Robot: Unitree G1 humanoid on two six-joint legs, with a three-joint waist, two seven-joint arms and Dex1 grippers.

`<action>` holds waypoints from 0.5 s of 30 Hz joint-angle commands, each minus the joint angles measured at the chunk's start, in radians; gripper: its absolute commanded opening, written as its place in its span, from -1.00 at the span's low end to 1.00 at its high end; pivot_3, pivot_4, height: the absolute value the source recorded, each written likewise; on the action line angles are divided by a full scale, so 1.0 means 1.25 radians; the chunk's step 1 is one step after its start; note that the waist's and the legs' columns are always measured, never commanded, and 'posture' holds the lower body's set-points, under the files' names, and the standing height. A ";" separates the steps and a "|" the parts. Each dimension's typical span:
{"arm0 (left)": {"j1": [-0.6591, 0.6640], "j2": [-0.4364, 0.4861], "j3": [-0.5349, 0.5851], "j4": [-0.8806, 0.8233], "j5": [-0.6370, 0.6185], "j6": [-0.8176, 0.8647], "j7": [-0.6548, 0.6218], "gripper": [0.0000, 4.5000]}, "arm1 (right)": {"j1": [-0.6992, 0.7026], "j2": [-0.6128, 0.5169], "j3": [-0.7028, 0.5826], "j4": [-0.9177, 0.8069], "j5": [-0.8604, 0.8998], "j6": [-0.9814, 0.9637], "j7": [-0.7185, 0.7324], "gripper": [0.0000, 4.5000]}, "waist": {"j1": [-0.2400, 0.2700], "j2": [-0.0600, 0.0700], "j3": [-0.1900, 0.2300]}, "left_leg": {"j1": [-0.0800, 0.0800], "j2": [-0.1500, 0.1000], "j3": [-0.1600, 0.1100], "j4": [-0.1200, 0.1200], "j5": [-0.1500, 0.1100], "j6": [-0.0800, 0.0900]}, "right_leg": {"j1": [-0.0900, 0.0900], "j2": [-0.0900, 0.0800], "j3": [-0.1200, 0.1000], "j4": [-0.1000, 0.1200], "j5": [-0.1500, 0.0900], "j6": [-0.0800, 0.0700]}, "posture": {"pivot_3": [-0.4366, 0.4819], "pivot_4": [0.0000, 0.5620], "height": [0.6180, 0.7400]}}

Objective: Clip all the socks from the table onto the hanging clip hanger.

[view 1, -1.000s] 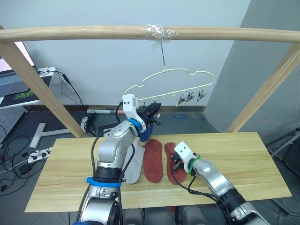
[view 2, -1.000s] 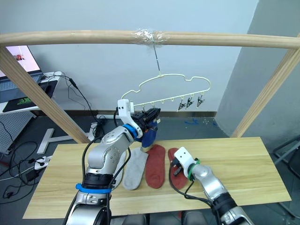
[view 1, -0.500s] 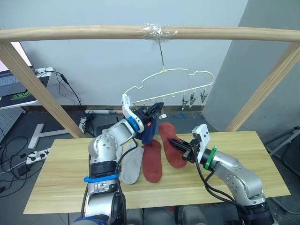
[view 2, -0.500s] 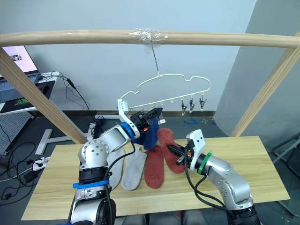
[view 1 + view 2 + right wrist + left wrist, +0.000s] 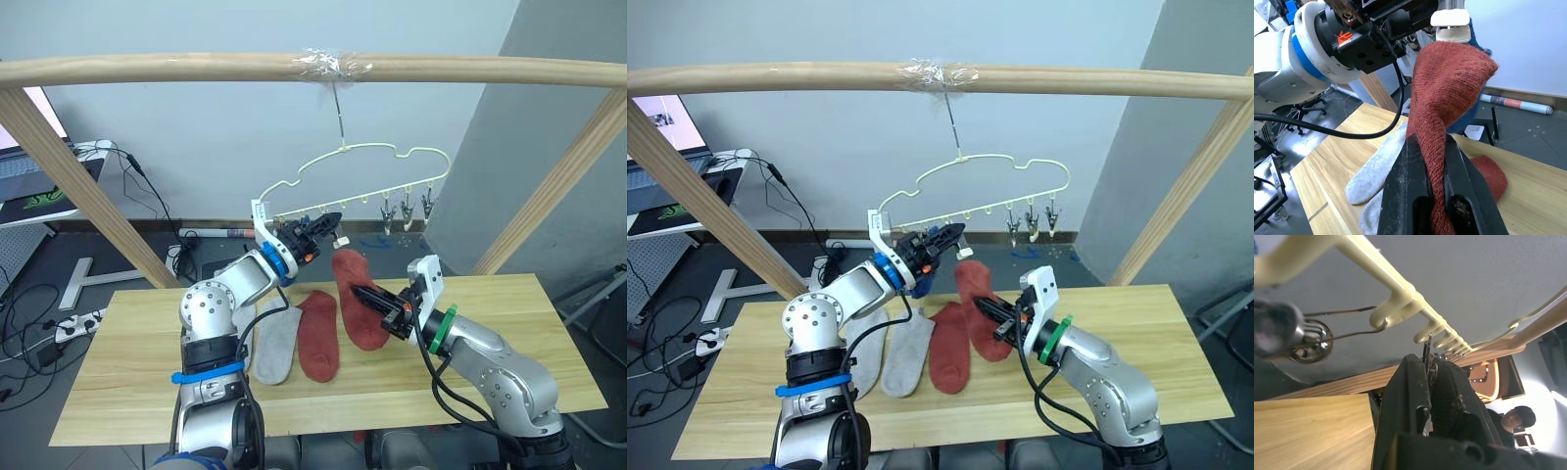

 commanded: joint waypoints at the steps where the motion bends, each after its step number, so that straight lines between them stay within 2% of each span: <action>1: 0.001 0.001 -0.011 -0.044 -0.041 0.009 0.001 -0.95 | -0.015 0.008 -0.011 -0.030 0.029 -0.003 -0.008 -0.99 | 0.000 0.000 0.000 | 0.000 0.000 0.000 0.000 0.000 0.000 | 0.000 0.000 0.000 0.000 0.000 0.000 | 0.16 -0.62 1.00; 15: 0.003 0.012 -0.017 -0.044 -0.069 0.011 0.010 -0.95 | -0.034 0.009 -0.011 -0.027 0.053 0.000 -0.025 -0.99 | 0.000 0.000 0.000 | 0.000 0.000 0.000 0.000 0.000 0.000 | 0.000 0.000 0.000 0.000 0.000 0.000 | 0.15 -0.59 1.00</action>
